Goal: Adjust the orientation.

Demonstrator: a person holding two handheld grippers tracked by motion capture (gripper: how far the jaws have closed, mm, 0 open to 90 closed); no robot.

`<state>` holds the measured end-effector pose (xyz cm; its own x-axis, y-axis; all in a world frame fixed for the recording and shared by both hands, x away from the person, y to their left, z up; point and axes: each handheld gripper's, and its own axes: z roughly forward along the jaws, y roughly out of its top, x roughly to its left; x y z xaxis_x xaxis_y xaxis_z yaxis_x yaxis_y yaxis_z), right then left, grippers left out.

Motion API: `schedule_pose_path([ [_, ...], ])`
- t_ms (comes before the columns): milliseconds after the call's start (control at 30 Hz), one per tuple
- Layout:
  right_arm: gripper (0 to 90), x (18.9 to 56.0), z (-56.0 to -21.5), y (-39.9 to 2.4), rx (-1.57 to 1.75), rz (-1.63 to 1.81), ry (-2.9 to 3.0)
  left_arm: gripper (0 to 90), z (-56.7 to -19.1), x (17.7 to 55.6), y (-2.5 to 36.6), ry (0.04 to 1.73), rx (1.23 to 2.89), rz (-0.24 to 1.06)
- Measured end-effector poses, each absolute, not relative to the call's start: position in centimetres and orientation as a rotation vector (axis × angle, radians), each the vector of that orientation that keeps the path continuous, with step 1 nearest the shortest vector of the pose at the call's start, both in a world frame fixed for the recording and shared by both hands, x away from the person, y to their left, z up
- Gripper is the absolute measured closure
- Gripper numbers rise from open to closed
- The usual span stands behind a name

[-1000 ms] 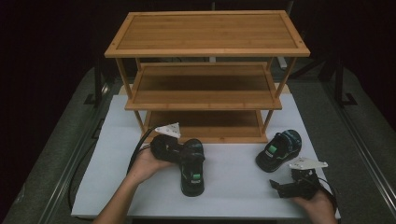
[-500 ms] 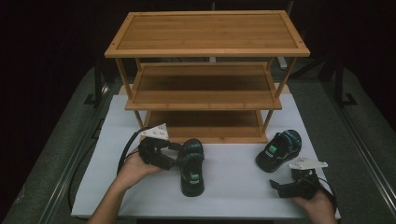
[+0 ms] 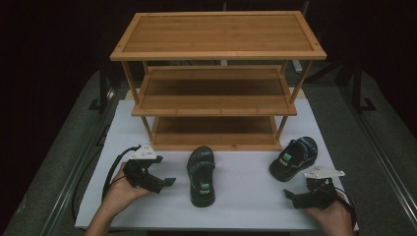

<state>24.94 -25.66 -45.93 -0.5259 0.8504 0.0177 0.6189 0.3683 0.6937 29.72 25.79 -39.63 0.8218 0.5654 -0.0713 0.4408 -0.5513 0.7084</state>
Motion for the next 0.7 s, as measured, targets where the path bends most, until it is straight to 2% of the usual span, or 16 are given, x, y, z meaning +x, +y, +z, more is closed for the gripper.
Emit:
schedule_pose_path([
  [33,0.0,24.9,-45.9,-25.7,1.288,0.937,2.291,6.1,-39.6,29.7,25.8,0.734,2.242,0.211],
  [67,0.0,25.0,-45.9,-25.7,1.289,0.939,2.292,0.2,-40.2,29.5,26.3,0.772,2.251,0.231],
  [433,0.0,25.0,-45.9,-25.7,1.294,0.943,2.291,0.0,-42.8,27.3,29.2,0.880,2.259,0.359],
  [700,0.0,24.6,-45.2,-26.3,1.308,0.944,2.265,0.0,-45.2,26.0,31.1,0.904,2.221,0.370],
])
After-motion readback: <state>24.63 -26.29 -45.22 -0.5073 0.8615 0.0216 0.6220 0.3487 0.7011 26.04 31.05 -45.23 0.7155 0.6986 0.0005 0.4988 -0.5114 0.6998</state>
